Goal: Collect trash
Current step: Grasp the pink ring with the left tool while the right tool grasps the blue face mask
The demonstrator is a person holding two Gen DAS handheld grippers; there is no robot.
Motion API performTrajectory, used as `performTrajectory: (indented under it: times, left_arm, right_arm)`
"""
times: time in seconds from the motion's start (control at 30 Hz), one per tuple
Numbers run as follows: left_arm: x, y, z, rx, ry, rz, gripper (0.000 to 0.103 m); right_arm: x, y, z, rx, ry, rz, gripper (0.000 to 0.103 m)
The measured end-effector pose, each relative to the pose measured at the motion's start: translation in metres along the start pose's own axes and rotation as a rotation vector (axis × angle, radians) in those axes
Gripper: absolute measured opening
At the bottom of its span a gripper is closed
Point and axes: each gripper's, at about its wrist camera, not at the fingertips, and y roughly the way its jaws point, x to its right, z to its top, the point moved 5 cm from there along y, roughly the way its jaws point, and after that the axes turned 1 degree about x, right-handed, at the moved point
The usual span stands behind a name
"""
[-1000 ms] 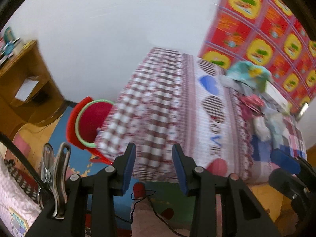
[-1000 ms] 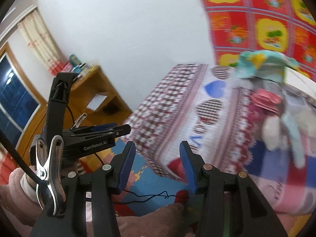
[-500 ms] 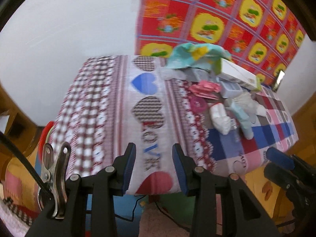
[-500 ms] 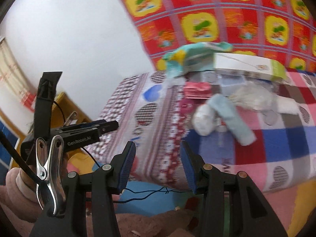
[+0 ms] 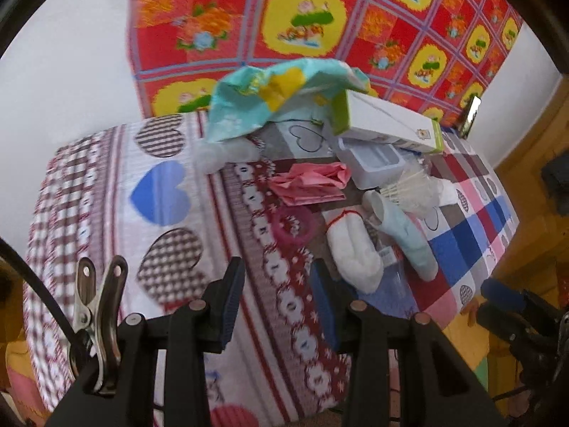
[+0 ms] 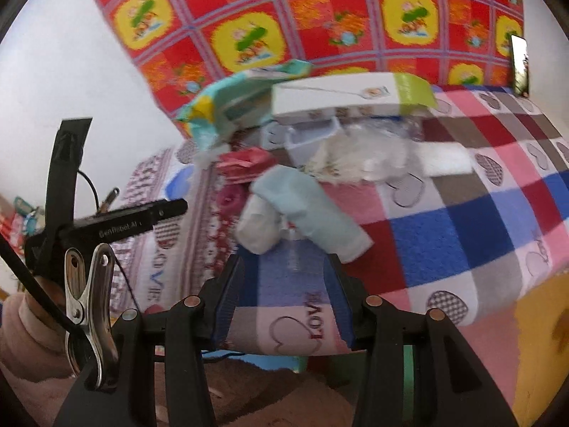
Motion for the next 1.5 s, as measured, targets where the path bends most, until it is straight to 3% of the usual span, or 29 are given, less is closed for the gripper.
performTrajectory:
  times: [0.27, 0.67, 1.13, 1.5]
  left_arm:
    - [0.016, 0.050, 0.012, -0.061, 0.092, -0.025, 0.044]
    - [0.017, 0.088, 0.018, -0.091, 0.052, 0.008, 0.045]
    - [0.031, 0.105, 0.025, -0.046, 0.085, 0.102, 0.045]
    - [0.024, 0.096, 0.030, -0.032, 0.028, 0.082, 0.045]
  right_arm:
    - [0.012, 0.023, -0.003, -0.068, -0.047, -0.070, 0.048]
    - [0.029, 0.044, 0.005, -0.110, -0.089, -0.075, 0.048]
    - [0.029, 0.067, 0.021, -0.129, -0.158, -0.030, 0.048]
    - [0.021, 0.075, 0.020, -0.146, -0.179, -0.001, 0.048]
